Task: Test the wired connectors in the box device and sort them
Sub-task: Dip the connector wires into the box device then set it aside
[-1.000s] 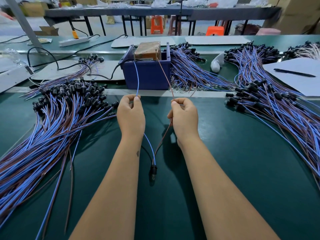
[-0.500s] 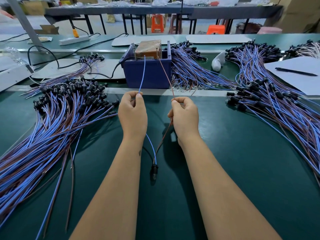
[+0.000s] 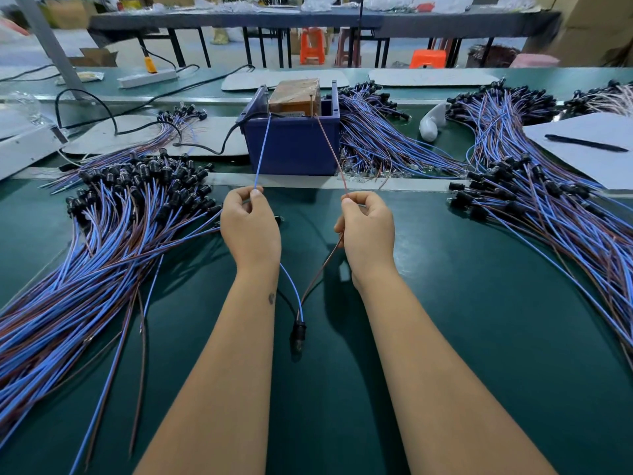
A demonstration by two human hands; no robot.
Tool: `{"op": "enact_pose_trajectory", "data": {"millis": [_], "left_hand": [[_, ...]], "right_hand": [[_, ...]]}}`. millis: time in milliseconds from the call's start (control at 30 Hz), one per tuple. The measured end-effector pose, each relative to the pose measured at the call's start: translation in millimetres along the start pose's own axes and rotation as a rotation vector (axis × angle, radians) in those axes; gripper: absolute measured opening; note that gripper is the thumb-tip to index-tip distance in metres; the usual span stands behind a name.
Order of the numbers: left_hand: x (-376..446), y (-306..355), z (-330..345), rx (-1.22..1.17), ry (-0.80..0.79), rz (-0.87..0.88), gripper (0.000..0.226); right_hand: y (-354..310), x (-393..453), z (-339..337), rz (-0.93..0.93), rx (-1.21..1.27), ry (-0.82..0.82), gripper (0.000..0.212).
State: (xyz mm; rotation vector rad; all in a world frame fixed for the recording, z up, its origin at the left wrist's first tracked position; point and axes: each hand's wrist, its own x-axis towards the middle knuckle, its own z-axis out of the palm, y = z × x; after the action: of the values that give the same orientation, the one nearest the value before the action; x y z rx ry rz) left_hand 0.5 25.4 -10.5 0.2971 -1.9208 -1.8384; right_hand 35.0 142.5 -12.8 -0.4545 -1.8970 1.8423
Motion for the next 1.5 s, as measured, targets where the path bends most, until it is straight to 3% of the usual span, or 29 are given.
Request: {"op": "enact_pose_trajectory", "data": {"millis": [1167, 1500], "left_hand": [[1.6, 0.1, -2.9, -0.022, -0.014, -0.081, 0.015], [0.8, 6.6, -4.4, -0.148, 0.15, -0.056, 0.016]], "right_hand": [[-1.2, -2.1, 0.9, -0.061, -0.084, -0.086, 0.02], [-0.9, -2.2, 0.3, -0.055, -0.098, -0.073, 0.014]]}}
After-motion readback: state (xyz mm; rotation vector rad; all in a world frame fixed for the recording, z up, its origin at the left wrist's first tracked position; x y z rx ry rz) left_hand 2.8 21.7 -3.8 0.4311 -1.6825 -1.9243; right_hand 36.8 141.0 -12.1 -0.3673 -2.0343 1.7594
